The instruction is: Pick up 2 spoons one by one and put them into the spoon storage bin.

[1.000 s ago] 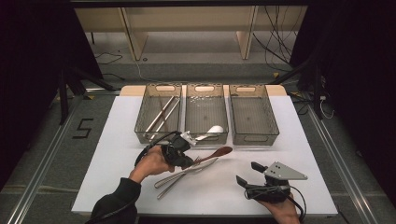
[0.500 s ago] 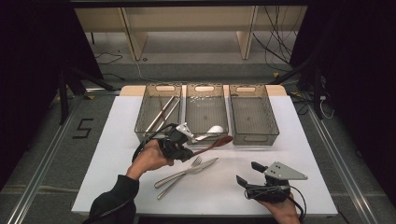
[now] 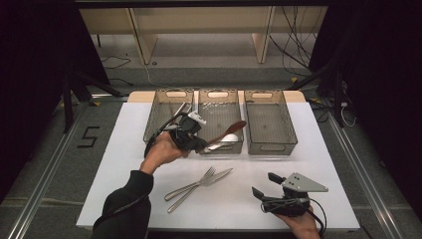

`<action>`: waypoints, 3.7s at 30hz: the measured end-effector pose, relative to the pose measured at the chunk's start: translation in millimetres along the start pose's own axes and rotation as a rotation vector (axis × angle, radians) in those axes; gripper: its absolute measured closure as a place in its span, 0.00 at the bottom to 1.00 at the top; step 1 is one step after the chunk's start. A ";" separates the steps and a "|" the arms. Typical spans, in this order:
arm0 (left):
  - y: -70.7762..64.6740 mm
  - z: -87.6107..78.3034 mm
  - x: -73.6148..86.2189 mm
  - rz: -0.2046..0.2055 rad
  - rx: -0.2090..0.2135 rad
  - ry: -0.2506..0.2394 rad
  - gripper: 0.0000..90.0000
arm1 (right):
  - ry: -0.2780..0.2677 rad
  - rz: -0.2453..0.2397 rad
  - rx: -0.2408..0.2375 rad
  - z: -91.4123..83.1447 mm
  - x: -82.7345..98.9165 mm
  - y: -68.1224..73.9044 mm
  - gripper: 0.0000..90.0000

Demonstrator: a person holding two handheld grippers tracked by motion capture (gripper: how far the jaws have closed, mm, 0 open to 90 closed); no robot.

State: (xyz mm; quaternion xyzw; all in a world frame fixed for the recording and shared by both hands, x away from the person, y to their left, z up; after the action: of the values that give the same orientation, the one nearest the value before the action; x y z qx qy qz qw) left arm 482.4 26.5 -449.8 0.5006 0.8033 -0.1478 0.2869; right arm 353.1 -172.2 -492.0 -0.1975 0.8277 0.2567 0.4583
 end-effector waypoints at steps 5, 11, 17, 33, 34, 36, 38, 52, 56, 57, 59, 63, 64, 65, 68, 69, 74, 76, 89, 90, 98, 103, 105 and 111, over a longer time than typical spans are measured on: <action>18.1 2.9 -6.9 -0.044 -0.024 -0.002 0.93 | 0.001 -0.003 -0.002 -0.1 0.2 -0.3 0.29; 35.3 9.6 -15.5 -0.098 -0.045 -0.010 0.93 | -0.005 -0.010 -0.002 0.5 -0.3 -0.6 0.29; 46.5 15.8 -23.4 -0.115 -0.059 -0.003 0.93 | 0.003 -0.006 -0.003 -0.2 0.4 -0.5 0.29; 58.9 27.4 -35.8 -0.148 -0.079 -0.016 0.93 | 0.000 -0.002 -0.007 0.3 0.5 -0.5 0.29; 60.2 28.3 -35.7 -0.150 -0.084 -0.017 0.93 | 0.003 -0.003 -0.008 0.3 0.8 -0.6 0.29; 61.8 29.7 -35.1 -0.156 -0.089 -0.014 0.93 | -0.001 0.000 -0.008 0.4 0.5 -0.4 0.29; 61.9 31.5 -35.5 -0.161 -0.088 -0.018 0.93 | -0.001 -0.002 -0.009 0.3 0.5 -0.9 0.29; 64.0 43.4 -26.8 -0.195 -0.094 0.025 0.93 | -0.001 -0.003 -0.007 -0.1 0.4 -1.1 0.29; 64.7 46.9 -23.5 -0.211 -0.092 0.046 0.93 | -0.002 -0.003 -0.008 0.1 0.4 -1.0 0.29; 64.9 47.8 -22.7 -0.210 -0.092 0.051 0.93 | -0.003 -0.003 -0.007 -0.3 0.3 -0.9 0.29; 64.7 49.2 -22.4 -0.218 -0.092 0.048 0.93 | -0.003 -0.003 -0.007 -0.2 0.3 -1.3 0.29; 64.3 53.2 -18.9 -0.227 -0.082 0.077 0.92 | -0.002 -0.002 -0.007 -0.2 0.4 -1.1 0.29; 65.0 53.7 -19.0 -0.226 -0.088 0.074 0.91 | -0.002 -0.002 -0.007 -0.1 0.5 -1.0 0.29; 65.3 53.7 -20.5 -0.229 -0.090 0.059 0.86 | -0.001 -0.002 -0.008 0.0 0.5 -1.1 0.29; 61.8 50.5 -23.3 -0.229 -0.072 0.035 0.64 | -0.002 -0.004 -0.007 -0.4 0.4 -1.5 0.29; 61.0 49.1 -23.5 -0.230 -0.068 0.033 0.61 | 0.000 0.000 -0.007 -0.1 0.8 -1.6 0.29; 54.9 40.0 -23.9 -0.242 -0.045 0.017 0.45 | -0.001 -0.001 -0.006 0.2 0.6 -1.2 0.29; 52.4 35.5 -22.7 -0.232 -0.046 0.019 0.40 | -0.002 -0.002 -0.006 0.1 0.5 -1.3 0.29; 34.1 8.6 -10.3 -0.233 -0.035 -0.030 0.27 | -0.001 -0.008 -0.005 0.5 0.3 -0.6 0.29; 32.6 7.8 -9.3 -0.235 -0.037 -0.035 0.27 | 0.000 -0.006 -0.006 0.5 0.4 -0.2 0.29; 28.3 3.8 -1.6 -0.238 -0.040 -0.052 0.26 | 0.002 0.003 -0.004 0.0 0.7 -0.2 0.29; 27.0 0.6 4.6 -0.241 -0.044 -0.055 0.25 | -0.004 0.001 -0.003 -0.1 0.1 -1.0 0.29; 26.1 -0.9 7.7 -0.241 -0.046 -0.057 0.25 | -0.004 0.000 -0.003 -0.1 0.2 -1.0 0.29; 21.4 -3.3 18.0 -0.248 -0.046 -0.065 0.25 | -0.001 -0.005 -0.003 -0.4 0.6 -1.9 0.29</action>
State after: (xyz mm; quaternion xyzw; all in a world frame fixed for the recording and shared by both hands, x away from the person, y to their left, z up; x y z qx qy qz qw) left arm 494.4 50.9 -457.0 0.3856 0.8524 -0.1799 0.3039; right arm 353.6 -174.0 -492.8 -0.2003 0.8264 0.2570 0.4592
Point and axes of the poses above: each handheld gripper's, and its own axes: z roughly forward along the jaws, x roughly out of its underside, y roughly to its left, the point moved 10 cm from there along z, roughly forward along the jaws, and after that the axes turned 10 degrees about z, right-handed, at the moved point
